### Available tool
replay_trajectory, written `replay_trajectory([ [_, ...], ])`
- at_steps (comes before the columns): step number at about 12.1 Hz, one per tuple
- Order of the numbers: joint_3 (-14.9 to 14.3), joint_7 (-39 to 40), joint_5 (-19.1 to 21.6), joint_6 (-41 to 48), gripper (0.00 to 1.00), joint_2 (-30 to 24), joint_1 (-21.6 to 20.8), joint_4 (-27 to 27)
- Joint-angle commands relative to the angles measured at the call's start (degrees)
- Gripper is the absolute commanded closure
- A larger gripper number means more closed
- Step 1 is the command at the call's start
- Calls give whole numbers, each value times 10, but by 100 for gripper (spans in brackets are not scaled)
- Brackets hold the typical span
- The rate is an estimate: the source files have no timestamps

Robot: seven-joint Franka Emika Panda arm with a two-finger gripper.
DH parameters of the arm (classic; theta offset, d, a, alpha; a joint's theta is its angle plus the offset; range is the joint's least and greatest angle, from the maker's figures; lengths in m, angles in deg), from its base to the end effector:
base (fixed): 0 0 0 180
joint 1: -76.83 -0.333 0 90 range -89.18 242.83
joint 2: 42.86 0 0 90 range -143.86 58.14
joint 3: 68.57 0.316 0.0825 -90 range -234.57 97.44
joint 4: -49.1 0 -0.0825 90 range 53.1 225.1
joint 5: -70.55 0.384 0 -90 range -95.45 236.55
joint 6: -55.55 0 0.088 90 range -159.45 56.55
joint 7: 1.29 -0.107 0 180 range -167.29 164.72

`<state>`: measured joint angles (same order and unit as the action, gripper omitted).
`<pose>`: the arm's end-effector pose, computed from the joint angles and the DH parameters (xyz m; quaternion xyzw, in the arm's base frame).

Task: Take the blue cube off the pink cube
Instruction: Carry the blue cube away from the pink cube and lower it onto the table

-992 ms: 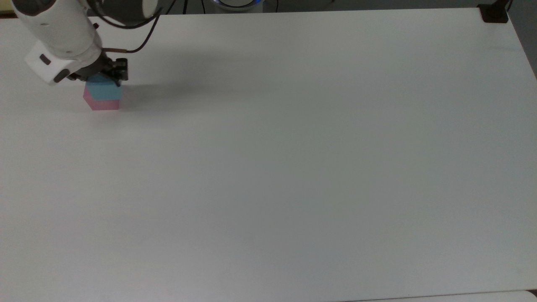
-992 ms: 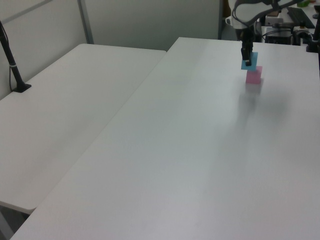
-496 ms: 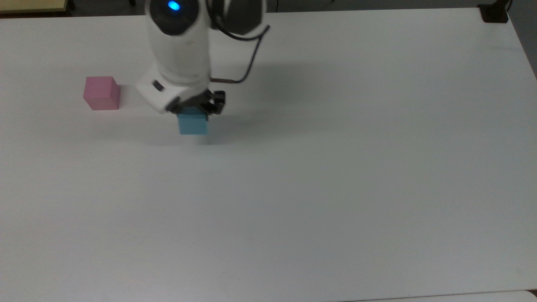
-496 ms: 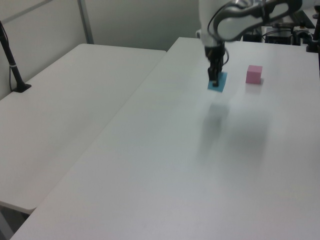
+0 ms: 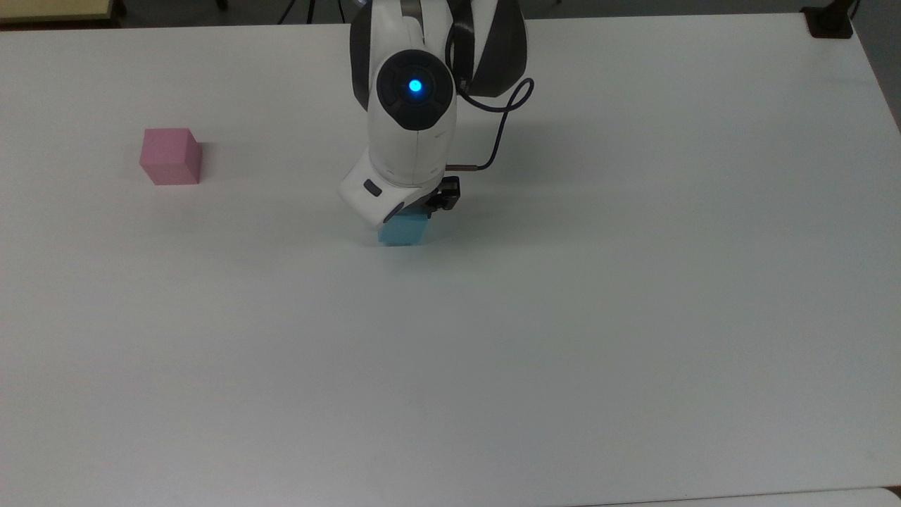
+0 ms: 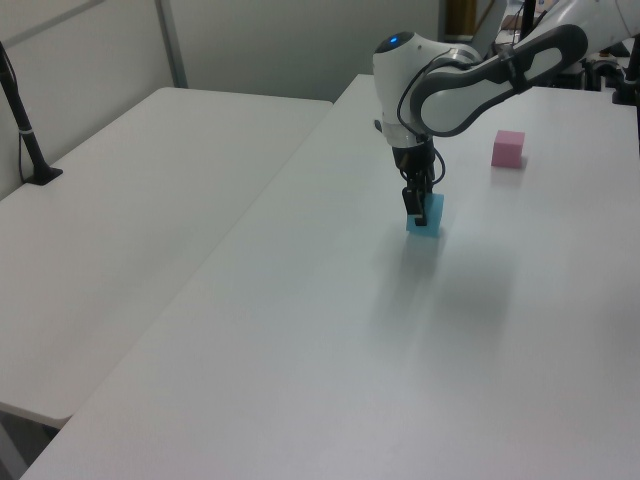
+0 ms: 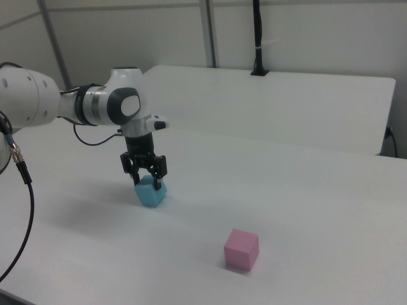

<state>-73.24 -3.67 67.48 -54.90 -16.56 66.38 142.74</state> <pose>0.6536 0.0682 0.3406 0.9948 0.0436 -0.0788 0.0483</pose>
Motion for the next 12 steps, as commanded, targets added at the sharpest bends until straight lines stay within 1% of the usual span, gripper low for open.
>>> replay_trajectory([
  [1, -10, -26, 9, 29, 0, -37, -16, 5],
  [4, -11, -53, 7, 101, 0, -141, -14, 5],
  [6, -17, -46, 8, 149, 0, -207, 1, 6],
  [8, -15, -41, 7, 175, 0, -241, 19, 6],
  [9, -9, -28, 9, 180, 0, -255, 42, 8],
  [10, -6, -12, 10, 180, 0, -267, 51, 10],
  [12, -11, -11, 16, 185, 0, -269, 51, 8],
])
